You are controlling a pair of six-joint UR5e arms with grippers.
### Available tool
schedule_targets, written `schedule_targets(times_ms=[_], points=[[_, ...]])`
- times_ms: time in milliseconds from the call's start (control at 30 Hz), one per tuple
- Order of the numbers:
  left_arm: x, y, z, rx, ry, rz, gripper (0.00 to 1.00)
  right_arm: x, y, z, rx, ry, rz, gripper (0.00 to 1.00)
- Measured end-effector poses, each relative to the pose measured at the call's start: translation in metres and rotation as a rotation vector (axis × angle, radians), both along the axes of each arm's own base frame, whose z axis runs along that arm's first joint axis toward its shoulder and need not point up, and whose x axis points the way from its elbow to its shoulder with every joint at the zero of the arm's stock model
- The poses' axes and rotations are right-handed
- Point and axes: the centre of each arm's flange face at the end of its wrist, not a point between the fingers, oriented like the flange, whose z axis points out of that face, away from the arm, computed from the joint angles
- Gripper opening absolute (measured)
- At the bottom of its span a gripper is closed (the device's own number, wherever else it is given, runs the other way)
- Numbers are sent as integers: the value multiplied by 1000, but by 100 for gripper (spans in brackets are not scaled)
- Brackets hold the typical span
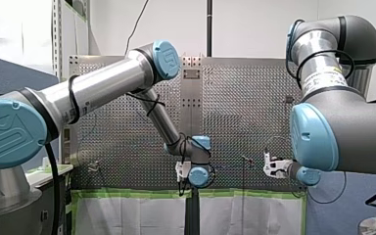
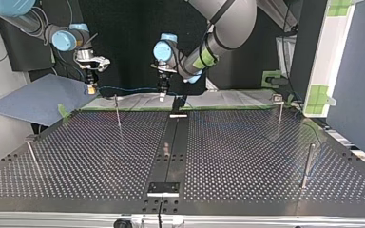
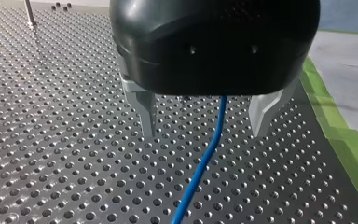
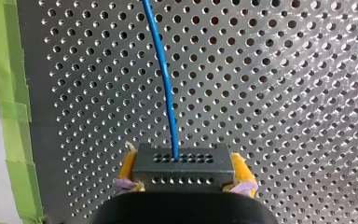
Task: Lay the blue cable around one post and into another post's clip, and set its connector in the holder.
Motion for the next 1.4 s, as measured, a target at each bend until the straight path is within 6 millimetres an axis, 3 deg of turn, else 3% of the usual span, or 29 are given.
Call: schedule_targets(times_ms=[1067,1100,1133,1167,1233,1267,1333,1400], points=[[-19,-4,-8,37,41,-55,100,-5,-3,0,-2,-8,-18,0],[-19,-4,-8,37,41,-55,95,-5,-2,0,-2,-8,-18,0],[-19,-4,-8,37,41,-54,82,-5,-2,0,-2,-8,-17,0],[-19,-4,-8,37,41,-54,82,-5,-2,0,-1,-8,-17,0],[-19,-4,-8,37,40,-52,63,-5,-2,0,-1,-8,-17,0],[-19,-4,-8,36,39,-50,63,-5,-2,0,-2,-8,-17,0],[-19,-4,-7,35,37,-43,48,-5,-2,0,-2,-7,-17,0],[-20,-4,-7,32,33,-37,43,-4,-2,0,-3,-7,-16,0]])
